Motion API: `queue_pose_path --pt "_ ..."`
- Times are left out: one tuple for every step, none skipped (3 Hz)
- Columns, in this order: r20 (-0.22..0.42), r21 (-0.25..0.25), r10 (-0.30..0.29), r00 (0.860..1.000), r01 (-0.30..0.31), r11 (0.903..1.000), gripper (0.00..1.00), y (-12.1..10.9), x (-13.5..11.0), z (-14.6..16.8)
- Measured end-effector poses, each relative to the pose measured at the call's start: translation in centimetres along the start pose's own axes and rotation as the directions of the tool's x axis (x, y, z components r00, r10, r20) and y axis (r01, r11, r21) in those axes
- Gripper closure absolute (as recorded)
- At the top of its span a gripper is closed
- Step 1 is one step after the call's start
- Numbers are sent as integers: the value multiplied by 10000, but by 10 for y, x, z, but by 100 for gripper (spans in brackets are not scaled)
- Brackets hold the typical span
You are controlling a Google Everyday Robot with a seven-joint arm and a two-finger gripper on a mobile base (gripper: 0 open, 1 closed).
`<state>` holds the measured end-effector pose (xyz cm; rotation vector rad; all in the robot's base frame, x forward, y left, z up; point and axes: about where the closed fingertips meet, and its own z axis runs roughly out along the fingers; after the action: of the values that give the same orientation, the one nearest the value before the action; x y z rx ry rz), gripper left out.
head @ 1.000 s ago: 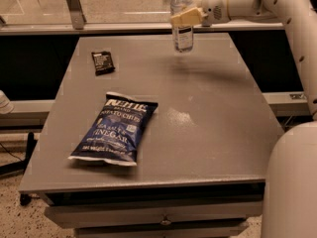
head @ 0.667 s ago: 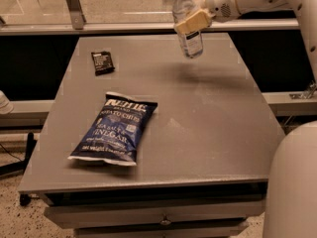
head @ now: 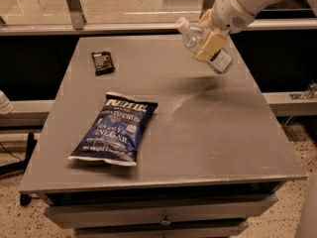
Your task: Knock blue plastic bottle over
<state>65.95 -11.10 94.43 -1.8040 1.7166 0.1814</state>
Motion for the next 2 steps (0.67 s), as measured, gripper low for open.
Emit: queue_pose_path --pt "-1464 -660 -1111 9830 1024 9926 100 38 11 9" --pt "-2389 -1251 -1905 9522 1644 9784 100 74 16 24"
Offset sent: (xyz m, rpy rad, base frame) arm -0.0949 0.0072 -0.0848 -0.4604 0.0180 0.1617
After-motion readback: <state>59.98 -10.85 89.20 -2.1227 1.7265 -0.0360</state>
